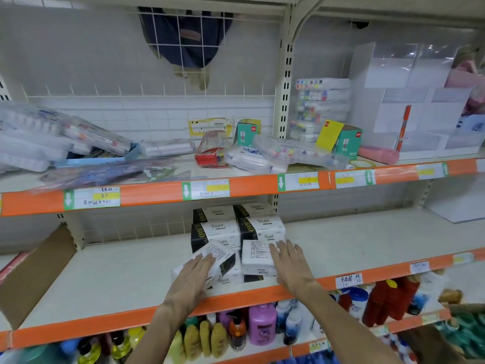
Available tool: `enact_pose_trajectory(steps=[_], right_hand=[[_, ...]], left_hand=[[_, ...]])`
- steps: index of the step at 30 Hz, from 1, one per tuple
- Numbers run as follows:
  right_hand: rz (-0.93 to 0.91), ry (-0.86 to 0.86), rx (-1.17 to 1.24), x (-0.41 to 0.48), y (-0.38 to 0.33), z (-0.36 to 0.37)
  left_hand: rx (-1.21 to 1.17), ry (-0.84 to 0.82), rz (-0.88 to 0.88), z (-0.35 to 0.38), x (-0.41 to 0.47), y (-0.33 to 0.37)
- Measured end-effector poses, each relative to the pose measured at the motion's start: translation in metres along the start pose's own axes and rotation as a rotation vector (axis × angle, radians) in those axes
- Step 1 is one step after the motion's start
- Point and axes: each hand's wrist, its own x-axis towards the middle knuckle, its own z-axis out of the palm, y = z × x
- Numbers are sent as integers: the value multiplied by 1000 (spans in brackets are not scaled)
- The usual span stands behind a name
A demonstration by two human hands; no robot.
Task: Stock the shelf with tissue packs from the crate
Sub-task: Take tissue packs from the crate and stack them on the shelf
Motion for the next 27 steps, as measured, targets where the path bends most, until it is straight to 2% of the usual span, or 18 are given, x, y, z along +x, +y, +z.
enact_pose_trajectory(steps=[8, 11, 15, 19, 23, 27], right_hand=[[2, 28, -9, 15, -36, 2], [21, 15, -11, 17, -38, 5], [8, 38, -24, 19, -37, 7], [-16, 28, -41, 20, -35, 6], [-13, 77, 64, 21, -25, 1], [29, 139, 217, 22, -1, -11]], left_hand=[[157, 66, -19, -2, -2, -5], [212, 49, -89, 1, -6, -5], [240, 109, -162, 13, -10, -13], [197, 110, -220, 16, -8, -10], [124, 144, -206, 9, -3, -16], [53, 198, -88, -13, 4, -34]])
